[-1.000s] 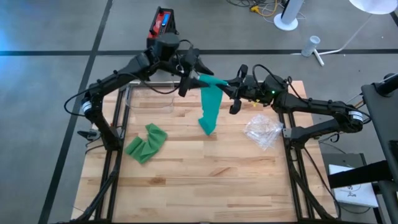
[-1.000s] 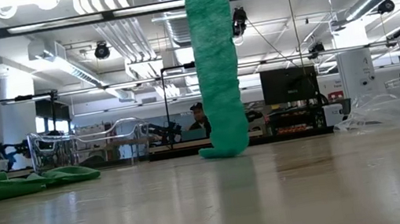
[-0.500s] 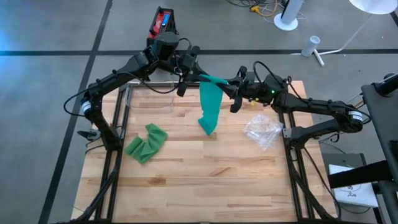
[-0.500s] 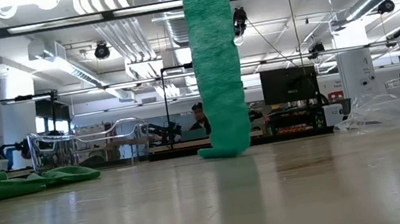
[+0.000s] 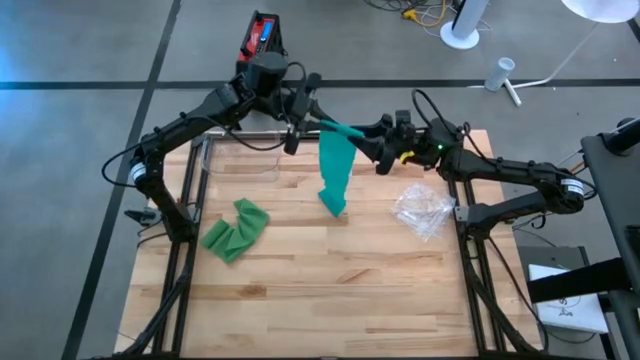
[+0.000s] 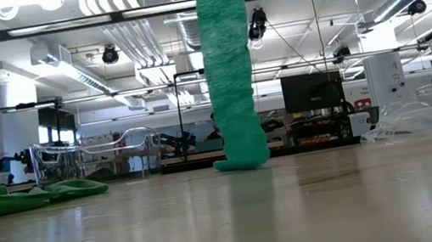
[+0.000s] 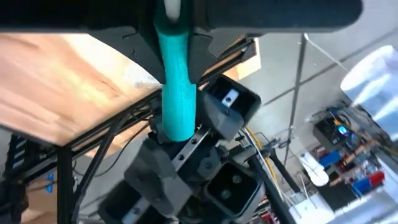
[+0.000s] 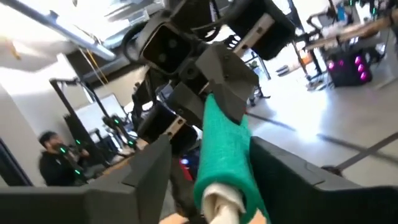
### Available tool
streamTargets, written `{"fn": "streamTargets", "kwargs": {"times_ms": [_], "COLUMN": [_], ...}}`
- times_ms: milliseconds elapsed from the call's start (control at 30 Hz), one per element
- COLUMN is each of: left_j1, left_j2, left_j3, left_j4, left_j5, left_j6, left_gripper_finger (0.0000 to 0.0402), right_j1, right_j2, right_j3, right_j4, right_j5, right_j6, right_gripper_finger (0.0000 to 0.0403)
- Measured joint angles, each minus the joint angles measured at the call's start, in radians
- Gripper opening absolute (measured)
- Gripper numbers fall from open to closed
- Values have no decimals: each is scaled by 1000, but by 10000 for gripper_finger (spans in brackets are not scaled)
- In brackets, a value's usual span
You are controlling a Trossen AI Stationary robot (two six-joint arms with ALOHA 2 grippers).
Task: Roll bandage
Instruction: Roll the blue bandage
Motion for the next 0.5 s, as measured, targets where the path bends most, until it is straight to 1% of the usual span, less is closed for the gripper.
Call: {"fn": "streamTargets", "kwargs": {"times_ms": [133, 233, 367, 500], "left_j1": [-2, -2, -2, -2], "left_j2": [0, 0, 0, 0], "left_j3": [0, 0, 0, 0], "left_j4": [1, 1, 4, 4], "left_j5": [1, 3, 9, 9], "left_j6": [66, 80, 80, 104], "left_gripper_finger": [17, 26, 34, 22], "right_j1": [-2, -2, -2, -2], "right_j2": [0, 0, 0, 1], "right_j3": [0, 0, 0, 0], "right_j4": [-3, -5, -14, -24], "right_j5": [1, 4, 7, 7], "right_j6": [49, 53, 56, 53], "right_gripper_finger": [246, 253, 249, 238]}}
